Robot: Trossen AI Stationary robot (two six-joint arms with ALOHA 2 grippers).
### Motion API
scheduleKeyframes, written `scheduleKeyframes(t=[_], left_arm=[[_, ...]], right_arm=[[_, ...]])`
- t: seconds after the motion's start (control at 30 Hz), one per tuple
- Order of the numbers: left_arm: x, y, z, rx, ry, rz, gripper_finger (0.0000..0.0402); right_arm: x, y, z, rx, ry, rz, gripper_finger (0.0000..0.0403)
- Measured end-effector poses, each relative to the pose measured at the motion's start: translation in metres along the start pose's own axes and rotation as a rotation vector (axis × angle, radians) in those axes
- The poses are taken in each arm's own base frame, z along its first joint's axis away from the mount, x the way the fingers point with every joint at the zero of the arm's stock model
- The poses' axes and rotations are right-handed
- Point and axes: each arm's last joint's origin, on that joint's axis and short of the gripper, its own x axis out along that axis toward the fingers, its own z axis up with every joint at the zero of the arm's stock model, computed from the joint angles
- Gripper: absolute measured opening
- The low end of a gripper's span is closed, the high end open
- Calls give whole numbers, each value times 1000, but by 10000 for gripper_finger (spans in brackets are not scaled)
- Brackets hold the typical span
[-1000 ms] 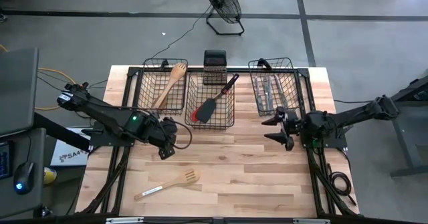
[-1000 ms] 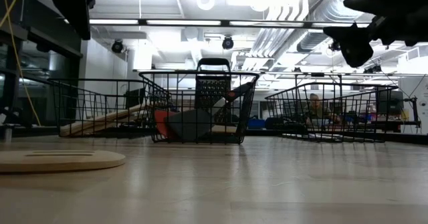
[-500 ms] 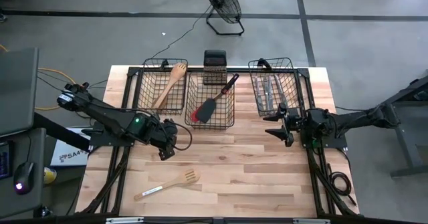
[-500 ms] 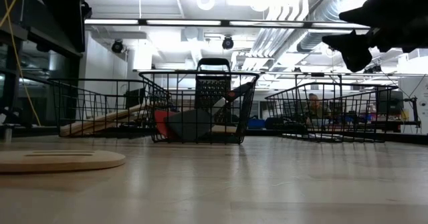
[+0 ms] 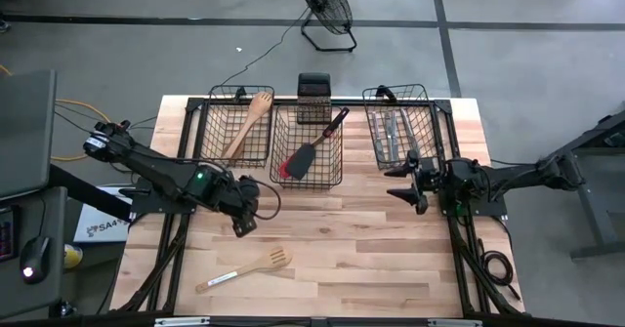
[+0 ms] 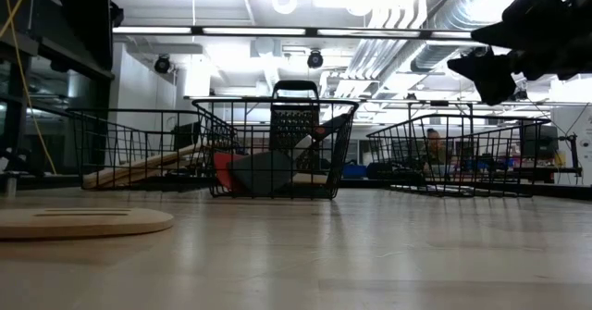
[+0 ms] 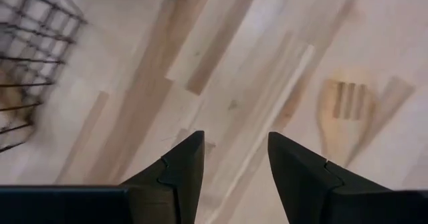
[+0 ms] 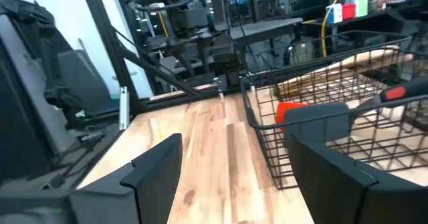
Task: Pick & Place Kitchen Items
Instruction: Put the light brown wooden slotted serving spoon into the left wire basket
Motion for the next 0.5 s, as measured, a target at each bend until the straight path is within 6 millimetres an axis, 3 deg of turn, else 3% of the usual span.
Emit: scheduleKeyframes(t=[0.5], left_arm=[[-8, -22, -22, -20, -66, -58, 163]], right_arm=[[0, -2, -1, 31, 1, -50, 263]])
